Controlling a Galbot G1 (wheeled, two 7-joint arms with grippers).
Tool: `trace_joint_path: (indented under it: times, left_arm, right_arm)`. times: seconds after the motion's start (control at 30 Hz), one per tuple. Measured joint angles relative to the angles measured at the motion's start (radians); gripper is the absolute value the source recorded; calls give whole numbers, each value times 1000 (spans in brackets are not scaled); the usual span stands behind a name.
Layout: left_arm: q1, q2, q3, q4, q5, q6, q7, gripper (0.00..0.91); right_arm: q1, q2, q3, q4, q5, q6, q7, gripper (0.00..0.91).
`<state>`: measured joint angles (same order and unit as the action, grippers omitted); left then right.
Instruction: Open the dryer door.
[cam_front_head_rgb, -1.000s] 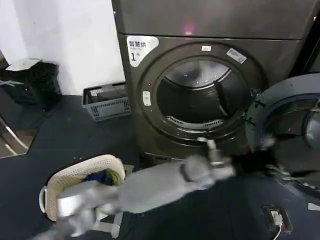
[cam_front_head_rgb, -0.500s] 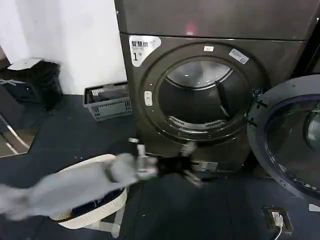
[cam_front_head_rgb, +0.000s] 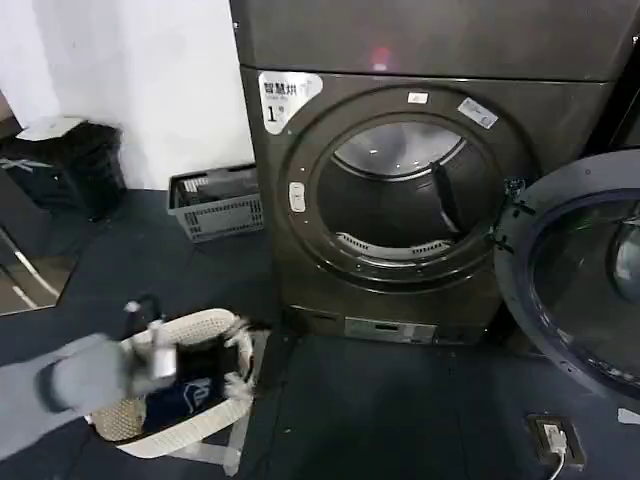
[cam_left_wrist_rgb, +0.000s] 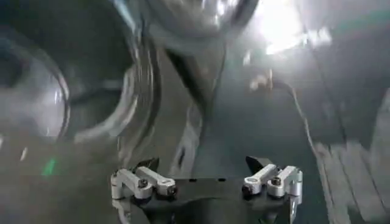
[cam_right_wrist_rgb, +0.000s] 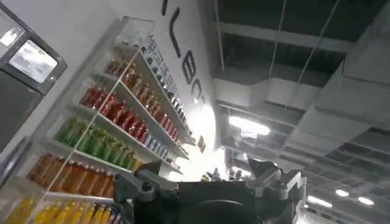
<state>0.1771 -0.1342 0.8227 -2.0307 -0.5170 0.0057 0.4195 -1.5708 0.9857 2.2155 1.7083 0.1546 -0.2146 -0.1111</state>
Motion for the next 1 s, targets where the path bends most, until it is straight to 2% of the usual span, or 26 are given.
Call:
trace_joint_path:
  times: [0.17, 0.27, 0.67, 1.0]
  left_arm:
    - [19, 83, -28, 25, 36, 132, 43, 907]
    - [18, 105, -40, 60, 43, 180, 82, 907]
    - [22, 124, -44, 229, 171, 207, 167, 907]
    - [22, 130, -45, 233, 180, 222, 153, 907]
  right_arm:
    - [3, 10, -11, 0, 1, 4, -1, 907]
    - [2, 11, -13, -1, 2, 4, -1, 907]
    - [-12, 15, -15, 14, 9, 2, -1, 907]
    - [-33, 29, -1, 31, 35, 3, -2, 907]
